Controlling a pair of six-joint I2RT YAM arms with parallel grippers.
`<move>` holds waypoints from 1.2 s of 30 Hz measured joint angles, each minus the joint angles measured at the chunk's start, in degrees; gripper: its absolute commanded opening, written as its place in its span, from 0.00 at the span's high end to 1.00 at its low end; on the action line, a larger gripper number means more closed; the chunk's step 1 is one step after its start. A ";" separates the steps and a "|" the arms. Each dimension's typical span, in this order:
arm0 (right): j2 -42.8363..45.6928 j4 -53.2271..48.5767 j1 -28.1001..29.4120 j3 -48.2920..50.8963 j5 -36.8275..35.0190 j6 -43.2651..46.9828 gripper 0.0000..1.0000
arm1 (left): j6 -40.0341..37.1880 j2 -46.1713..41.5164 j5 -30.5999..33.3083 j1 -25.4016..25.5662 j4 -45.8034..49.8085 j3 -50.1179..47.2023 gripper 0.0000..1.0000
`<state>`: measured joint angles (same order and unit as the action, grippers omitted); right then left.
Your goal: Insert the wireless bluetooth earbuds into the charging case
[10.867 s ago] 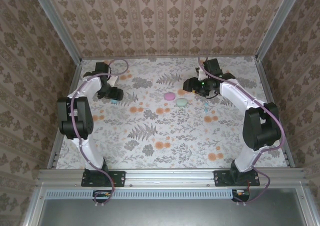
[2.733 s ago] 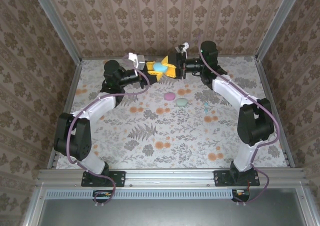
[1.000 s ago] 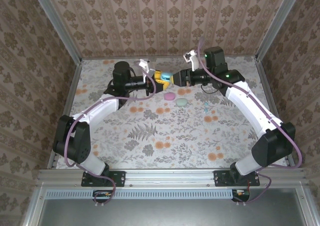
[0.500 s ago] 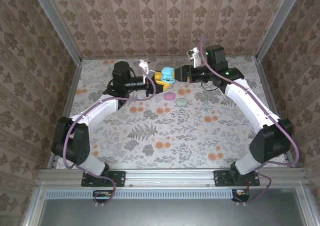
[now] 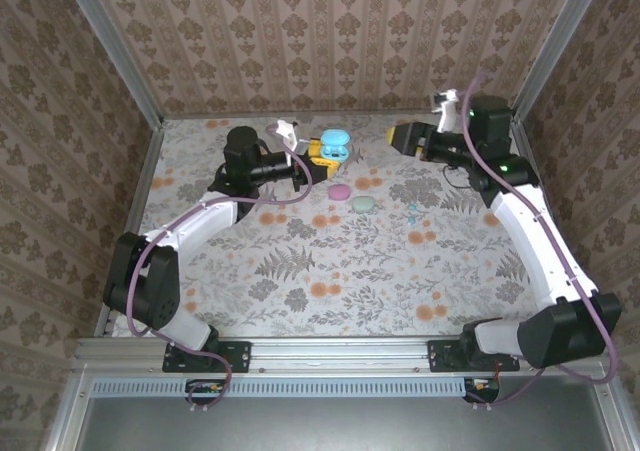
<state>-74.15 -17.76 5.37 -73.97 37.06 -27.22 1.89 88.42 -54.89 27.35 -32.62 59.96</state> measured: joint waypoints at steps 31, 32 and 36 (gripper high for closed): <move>-46.21 -29.42 -1.53 -19.52 -19.23 19.21 0.56 | -1.31 -3.54 2.45 0.00 2.10 -2.16 0.72; -47.08 -29.73 -1.44 -20.13 -19.32 19.63 0.56 | -1.53 -3.69 2.47 0.00 2.45 -2.16 0.72; -49.79 -31.26 -1.18 -22.34 -19.78 20.90 0.56 | -1.73 -4.15 2.47 0.00 2.82 -2.16 0.72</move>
<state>-123.94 -49.01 4.19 -96.31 17.28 -6.33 0.16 84.27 -52.42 27.35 -29.80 57.80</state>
